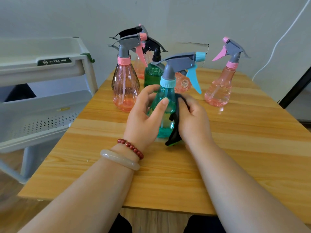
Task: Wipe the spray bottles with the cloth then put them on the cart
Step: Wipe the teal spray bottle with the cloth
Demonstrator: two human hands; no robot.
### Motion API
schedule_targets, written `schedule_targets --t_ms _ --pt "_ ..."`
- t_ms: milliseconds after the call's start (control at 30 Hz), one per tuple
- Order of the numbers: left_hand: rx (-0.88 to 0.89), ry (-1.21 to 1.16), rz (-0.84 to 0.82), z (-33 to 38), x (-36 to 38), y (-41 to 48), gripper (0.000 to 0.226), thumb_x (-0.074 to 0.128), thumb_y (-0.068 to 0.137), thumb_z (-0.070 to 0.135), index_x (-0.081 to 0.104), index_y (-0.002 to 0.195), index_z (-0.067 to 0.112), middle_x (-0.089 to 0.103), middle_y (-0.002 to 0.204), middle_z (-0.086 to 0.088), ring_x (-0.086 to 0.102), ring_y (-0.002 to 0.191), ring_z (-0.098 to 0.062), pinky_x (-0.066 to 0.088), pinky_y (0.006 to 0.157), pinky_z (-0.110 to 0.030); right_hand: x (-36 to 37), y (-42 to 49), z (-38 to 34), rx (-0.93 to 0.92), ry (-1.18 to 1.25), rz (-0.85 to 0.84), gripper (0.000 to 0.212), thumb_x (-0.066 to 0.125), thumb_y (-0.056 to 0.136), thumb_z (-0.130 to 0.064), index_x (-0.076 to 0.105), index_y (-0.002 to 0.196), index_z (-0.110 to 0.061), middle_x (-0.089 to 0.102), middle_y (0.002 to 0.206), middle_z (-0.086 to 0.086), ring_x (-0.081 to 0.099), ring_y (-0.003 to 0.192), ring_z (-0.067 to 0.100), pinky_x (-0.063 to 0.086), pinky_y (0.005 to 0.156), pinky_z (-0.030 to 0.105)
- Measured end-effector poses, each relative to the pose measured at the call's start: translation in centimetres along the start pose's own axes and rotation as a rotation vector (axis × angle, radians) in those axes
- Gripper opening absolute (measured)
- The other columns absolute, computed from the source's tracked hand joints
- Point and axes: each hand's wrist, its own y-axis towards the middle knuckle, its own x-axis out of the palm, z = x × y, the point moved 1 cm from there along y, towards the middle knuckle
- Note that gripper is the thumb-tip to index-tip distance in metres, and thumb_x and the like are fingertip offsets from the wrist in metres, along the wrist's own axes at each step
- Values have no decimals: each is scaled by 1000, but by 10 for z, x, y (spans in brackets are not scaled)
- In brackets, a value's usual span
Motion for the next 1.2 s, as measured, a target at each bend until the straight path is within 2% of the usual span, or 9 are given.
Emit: schedule_targets --t_ms 133,300,433,600,833,933,1033,1100,1200 --pt "4 88 22 1 -1 0 35 65 85 47 49 115 51 55 129 11 51 118 6 48 103 -35 -6 -1 -5 -17 16 223 11 59 97 -24 56 93 -34 62 86 -19 57 81 -7 40 69 4" --pt "-14 49 -15 1 -2 3 45 73 88 28 50 125 37 64 117 4 62 110 -11 54 96 -40 -8 4 -3 163 396 313 15 73 82 -24 59 79 -26 66 78 -2 60 73 15 51 72 33" --pt "-54 -96 -111 -1 -2 2 37 63 95 24 49 128 30 66 122 2 63 115 -11 52 100 -40 -14 12 -4 232 614 282 17 64 93 -22 57 79 -19 62 77 1 58 73 15 47 69 29" --pt "8 214 -90 2 2 1 49 60 77 64 36 119 56 41 141 14 38 130 4 33 106 -13 -20 11 -8 -90 283 329 12 62 86 -36 52 83 -32 59 79 -14 56 74 -2 44 73 17" --pt "9 78 -59 -3 3 2 47 67 88 34 49 131 32 67 110 13 63 107 -9 53 96 -39 -9 -3 -15 -258 151 332 10 61 91 -36 52 88 -35 59 85 -12 58 81 0 43 74 13" --pt "-17 -12 -64 -4 5 1 35 64 94 11 50 119 32 68 90 29 64 88 6 51 79 -18 -11 -3 -13 -269 114 440 11 57 87 -48 52 87 -38 61 88 -7 60 86 15 46 77 21" --pt "-38 54 -96 2 10 0 39 73 86 28 52 104 56 61 97 43 56 100 18 47 88 -12 -10 -2 -16 -305 77 479 9 59 87 -45 54 90 -37 58 92 -13 59 93 14 42 80 12" --pt "-61 48 -51 -2 12 2 40 71 78 44 53 102 70 63 112 26 57 113 5 50 99 -30 -7 -1 -18 -338 66 454 10 60 88 -41 57 93 -32 57 93 -16 58 95 13 41 83 11" --pt "-58 2 -36 -4 10 4 47 69 85 32 59 131 31 65 121 -1 60 117 -13 51 101 -43 -2 -2 -18 -399 94 250 10 52 94 -32 57 102 -34 58 100 -17 56 100 -1 38 88 11"
